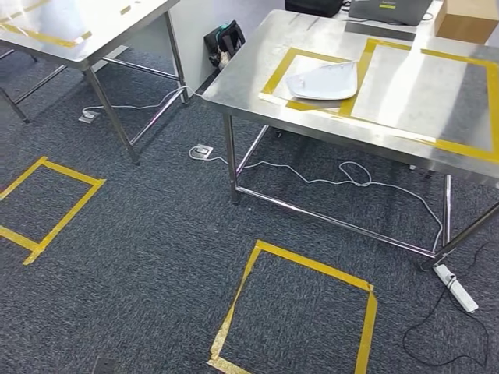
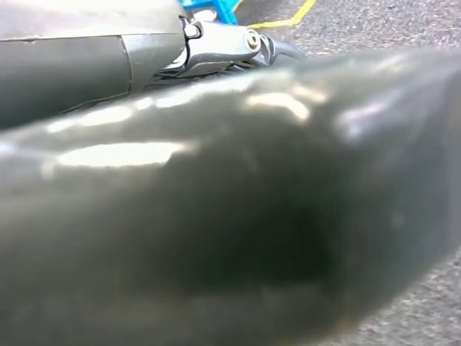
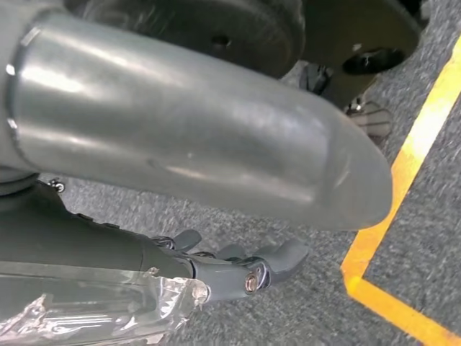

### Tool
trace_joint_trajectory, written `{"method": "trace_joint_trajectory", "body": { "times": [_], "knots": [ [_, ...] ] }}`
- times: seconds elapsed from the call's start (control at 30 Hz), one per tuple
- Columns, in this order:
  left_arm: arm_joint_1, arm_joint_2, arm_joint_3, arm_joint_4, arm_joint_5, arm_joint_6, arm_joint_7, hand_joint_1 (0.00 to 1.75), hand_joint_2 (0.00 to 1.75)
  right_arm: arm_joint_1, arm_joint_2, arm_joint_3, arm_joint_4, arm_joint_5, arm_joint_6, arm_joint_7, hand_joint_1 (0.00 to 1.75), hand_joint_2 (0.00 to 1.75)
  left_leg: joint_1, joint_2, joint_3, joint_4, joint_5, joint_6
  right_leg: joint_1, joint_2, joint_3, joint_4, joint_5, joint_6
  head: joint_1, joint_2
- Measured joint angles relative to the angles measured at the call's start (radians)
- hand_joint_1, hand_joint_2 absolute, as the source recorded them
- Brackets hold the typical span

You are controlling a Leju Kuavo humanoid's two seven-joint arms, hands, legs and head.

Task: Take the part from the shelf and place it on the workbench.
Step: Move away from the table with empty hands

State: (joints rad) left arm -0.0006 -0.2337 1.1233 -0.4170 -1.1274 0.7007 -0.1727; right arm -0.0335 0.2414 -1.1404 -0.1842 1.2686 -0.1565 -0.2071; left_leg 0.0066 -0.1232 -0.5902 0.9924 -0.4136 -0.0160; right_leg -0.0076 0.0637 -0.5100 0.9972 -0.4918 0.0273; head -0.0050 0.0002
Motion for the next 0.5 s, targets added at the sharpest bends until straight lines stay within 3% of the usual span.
{"method": "trace_joint_trajectory", "body": {
  "times": [0.03,0.1,0.17,0.2,0.23,0.27,0.33,0.4,0.47,0.5],
  "knots": [
    [-0.002,-0.004,0.02,0.0,-0.016,0.0,-0.003,0.0,0.0,0.001,0.0,-0.001,0.0,0.0,-0.001,0.0,0.0,0.0,-0.001,0.02,-0.01,0.019,-0.015,-0.005,-0.002,-0.014,0.002,-0.004,0.006,-0.007,-0.004,0.0],
    [-0.009,-0.012,0.058,0.0,-0.043,0.001,-0.009,0.0,0.0,0.004,0.0,-0.003,-0.001,0.0,-0.002,-0.001,0.0,0.0,-0.002,0.078,-0.052,0.111,-0.077,-0.014,-0.003,-0.042,0.003,-0.009,0.012,-0.014,-0.013,0.0],
    [-0.019,-0.017,0.088,0.0,-0.058,0.0,-0.013,0.0,0.0,0.008,0.0,-0.004,-0.001,0.001,-0.003,-0.001,0.0,0.0,0.002,0.104,-0.102,0.228,-0.134,-0.022,-0.001,-0.076,0.001,-0.008,0.013,-0.016,-0.016,0.0],
    [-0.021,-0.018,0.102,0.0,-0.062,0.0,-0.016,0.0,0.0,0.009,0.0,-0.005,-0.002,0.001,-0.003,0.0,0.0,0.0,0.004,0.109,-0.11,0.254,-0.139,-0.025,-0.001,-0.092,-0.001,-0.008,0.013,-0.015,-0.017,0.0],
    [-0.023,-0.019,0.113,0.0,-0.064,0.001,-0.018,0.0,0.0,0.009,0.0,-0.005,-0.002,0.001,-0.003,0.0,0.0,0.0,0.006,0.113,-0.101,0.248,-0.127,-0.028,-0.002,-0.107,-0.004,-0.008,0.013,-0.015,-0.017,0.0],
    [-0.023,-0.019,0.124,0.0,-0.065,0.001,-0.02,0.0,0.0,0.008,0.001,-0.006,-0.002,0.001,-0.003,-0.001,0.0,0.0,0.007,0.12,-0.072,0.203,-0.1,-0.029,-0.003,-0.12,-0.005,-0.008,0.012,-0.013,-0.017,0.0],
    [-0.027,-0.02,0.14,0.0,-0.066,0.001,-0.027,0.0,0.0,0.007,0.001,-0.006,-0.002,0.002,-0.002,-0.003,0.0,0.0,0.008,0.164,0.008,0.072,-0.052,-0.029,0.001,-0.144,-0.002,-0.005,0.007,-0.003,-0.018,0.0],
    [-0.036,-0.02,0.154,0.0,-0.067,0.001,-0.042,0.0,0.0,0.007,0.001,-0.006,-0.002,0.006,0.001,-0.007,0.0,0.0,0.006,0.191,0.049,-0.001,-0.038,-0.016,0.006,-0.165,0.003,-0.004,0.0,0.01,-0.016,0.0],
    [-0.039,-0.02,0.176,0.0,-0.072,0.001,-0.06,0.0,0.0,0.004,0.001,-0.006,-0.002,0.012,0.005,-0.008,0.0,0.0,0.003,0.171,0.046,-0.007,-0.038,0.002,0.006,-0.184,0.008,-0.007,-0.003,0.021,-0.013,0.0],
    [-0.038,-0.019,0.19,0.0,-0.076,0.001,-0.066,0.0,0.0,0.003,0.002,-0.005,-0.002,0.016,0.007,-0.004,0.0,0.0,0.003,0.161,0.044,-0.009,-0.035,0.009,0.004,-0.18,0.011,-0.005,-0.006,0.028,-0.012,0.0]
  ]
}}
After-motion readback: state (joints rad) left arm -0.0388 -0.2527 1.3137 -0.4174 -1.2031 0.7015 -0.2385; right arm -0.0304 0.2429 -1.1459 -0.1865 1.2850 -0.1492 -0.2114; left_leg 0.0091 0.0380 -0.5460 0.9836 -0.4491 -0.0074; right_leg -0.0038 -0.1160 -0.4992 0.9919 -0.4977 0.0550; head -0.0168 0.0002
